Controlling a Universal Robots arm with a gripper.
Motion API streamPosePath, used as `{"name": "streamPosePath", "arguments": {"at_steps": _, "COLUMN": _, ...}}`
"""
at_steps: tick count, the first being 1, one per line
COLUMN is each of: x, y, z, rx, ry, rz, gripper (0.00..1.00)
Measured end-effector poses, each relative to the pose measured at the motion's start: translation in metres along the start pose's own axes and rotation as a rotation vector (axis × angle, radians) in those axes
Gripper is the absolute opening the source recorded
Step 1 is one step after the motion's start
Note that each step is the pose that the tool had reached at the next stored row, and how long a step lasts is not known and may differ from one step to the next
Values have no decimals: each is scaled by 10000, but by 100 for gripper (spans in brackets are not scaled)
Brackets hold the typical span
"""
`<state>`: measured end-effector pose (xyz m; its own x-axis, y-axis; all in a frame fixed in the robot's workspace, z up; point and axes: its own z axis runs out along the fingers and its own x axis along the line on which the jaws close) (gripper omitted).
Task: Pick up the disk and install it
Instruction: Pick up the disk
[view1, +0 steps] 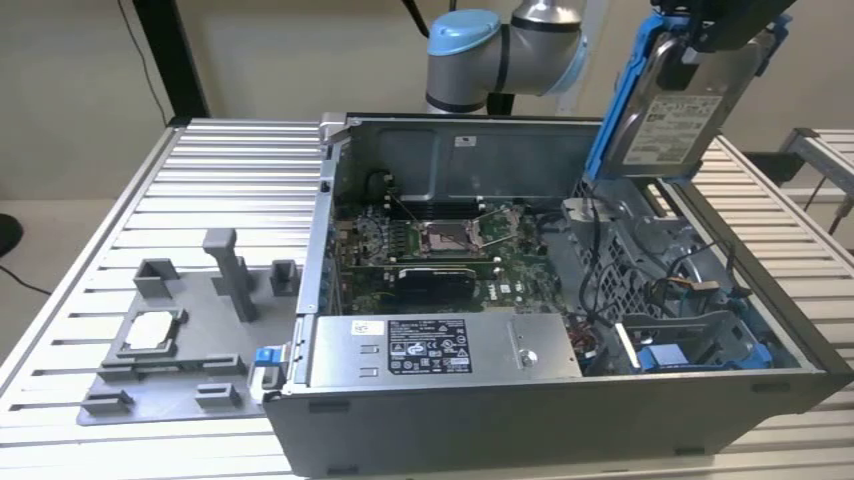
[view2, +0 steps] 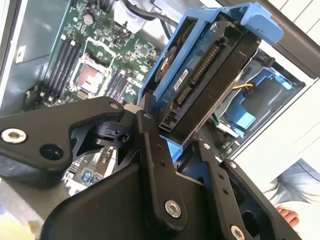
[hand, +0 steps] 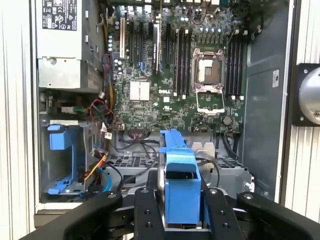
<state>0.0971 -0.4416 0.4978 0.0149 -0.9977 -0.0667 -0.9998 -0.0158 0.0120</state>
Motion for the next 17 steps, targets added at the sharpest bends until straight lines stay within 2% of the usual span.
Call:
{"name": "streamPosePath", "arguments": {"at_steps": 7, "x": 146, "y": -10, "z": -25, "rx": 0, "ry": -16, "rz": -1, "gripper": 0}}
{"name": "streamPosePath", "arguments": {"at_steps": 17, "x": 423, "y": -27, "z": -45, "rx": -1, "ry": -17, "rz": 0, "gripper": 0}}
